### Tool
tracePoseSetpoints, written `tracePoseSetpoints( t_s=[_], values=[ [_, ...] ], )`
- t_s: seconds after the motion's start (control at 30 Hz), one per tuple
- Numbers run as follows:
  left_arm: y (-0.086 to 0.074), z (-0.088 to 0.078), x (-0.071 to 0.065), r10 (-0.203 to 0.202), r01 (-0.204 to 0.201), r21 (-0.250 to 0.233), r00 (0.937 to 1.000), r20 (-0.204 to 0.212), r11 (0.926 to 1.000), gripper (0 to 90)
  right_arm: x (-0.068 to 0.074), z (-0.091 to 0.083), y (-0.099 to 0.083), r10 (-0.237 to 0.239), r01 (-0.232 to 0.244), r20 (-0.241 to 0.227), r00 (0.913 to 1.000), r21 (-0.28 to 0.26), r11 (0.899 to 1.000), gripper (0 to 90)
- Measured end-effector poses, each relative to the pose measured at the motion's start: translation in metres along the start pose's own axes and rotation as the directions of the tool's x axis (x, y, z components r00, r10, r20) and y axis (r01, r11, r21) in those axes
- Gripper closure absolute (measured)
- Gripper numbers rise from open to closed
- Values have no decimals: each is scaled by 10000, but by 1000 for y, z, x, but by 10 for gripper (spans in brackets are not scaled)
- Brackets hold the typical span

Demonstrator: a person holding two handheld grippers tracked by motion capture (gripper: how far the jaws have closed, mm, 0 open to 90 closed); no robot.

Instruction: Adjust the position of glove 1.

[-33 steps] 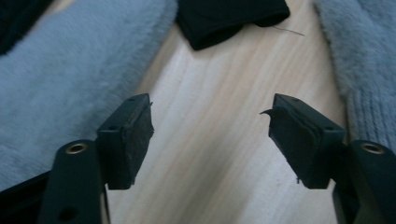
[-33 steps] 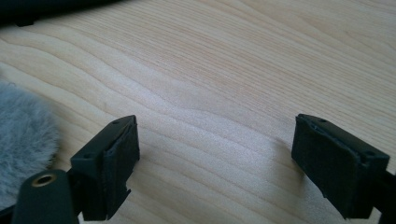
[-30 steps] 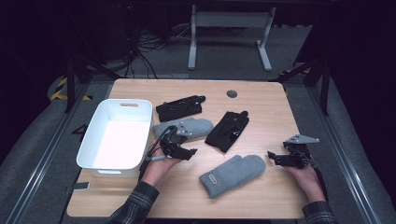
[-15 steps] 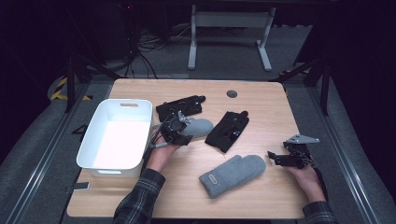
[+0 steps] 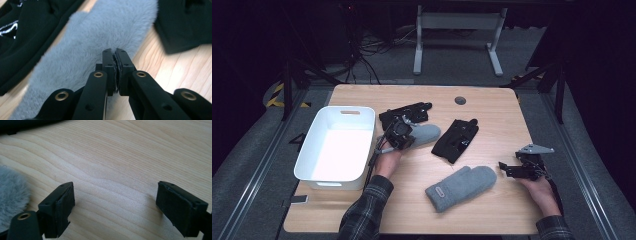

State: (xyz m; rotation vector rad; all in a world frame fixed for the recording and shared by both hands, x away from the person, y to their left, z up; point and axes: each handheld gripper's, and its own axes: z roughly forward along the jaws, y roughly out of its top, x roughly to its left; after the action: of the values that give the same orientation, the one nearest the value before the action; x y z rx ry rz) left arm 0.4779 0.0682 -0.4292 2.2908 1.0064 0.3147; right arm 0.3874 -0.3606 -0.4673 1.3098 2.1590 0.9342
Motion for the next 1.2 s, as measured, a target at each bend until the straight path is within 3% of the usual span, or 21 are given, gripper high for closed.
tracePoseSetpoints(
  t_s=[0.33, 0.43, 0.47, 0.57, 0.63, 0.8, 0.9, 0.97, 1.0, 1.1, 1.2],
  values=[
    [27, 15, -8, -189, 199, -215, 9989, 438, 9996, 839, 0, 0, 0, 32, -32, 21, 10000, -4, 10000, 161],
    [30, 13, -7, -217, 235, -379, 9986, 475, 9990, 704, 0, 0, 0, 32, -32, 21, 10000, -6, 10000, 160],
    [31, 12, -5, -241, 262, -414, 9985, 498, 9988, 608, 0, 0, 0, 33, -33, 20, 10000, -4, 10000, 160],
    [29, 4, 4, -291, 318, -599, 9985, 460, 9977, 455, 0, 0, 0, 31, -31, 21, 10000, -5, 10000, 160],
    [28, 3, 8, -293, 323, -646, 9985, 453, 9974, 414, 0, 0, 0, 32, -32, 22, 10000, -5, 10000, 160],
    [19, 4, 20, -278, 292, -536, 9993, 265, 9981, 195, 0, 0, 0, 29, -29, 24, 10000, -3, 10000, 160],
    [14, 10, 23, -300, 313, -360, 9989, 372, 9989, 144, 0, 0, 0, 30, -30, 27, 10000, -4, 10000, 160],
    [8, 18, 24, -406, 409, -38, 9968, 696, 9992, 87, 0, 0, 0, 33, -33, 27, 10000, -2, 10000, 160],
    [8, 18, 24, -406, 409, -38, 9968, 696, 9992, 74, 0, 0, 0, 33, -33, 27, 10000, -2, 10000, 160],
    [1, 31, 22, -60, 35, 553, 9989, 455, 9985, 33, 0, 0, 0, 34, -34, 27, 10000, -2, 10000, 160],
    [0, 33, 20, -29, 3, 698, 9993, 360, 9976, 40, 0, 0, 0, 31, -31, 27, 10000, -3, 10000, 160]
  ],
)
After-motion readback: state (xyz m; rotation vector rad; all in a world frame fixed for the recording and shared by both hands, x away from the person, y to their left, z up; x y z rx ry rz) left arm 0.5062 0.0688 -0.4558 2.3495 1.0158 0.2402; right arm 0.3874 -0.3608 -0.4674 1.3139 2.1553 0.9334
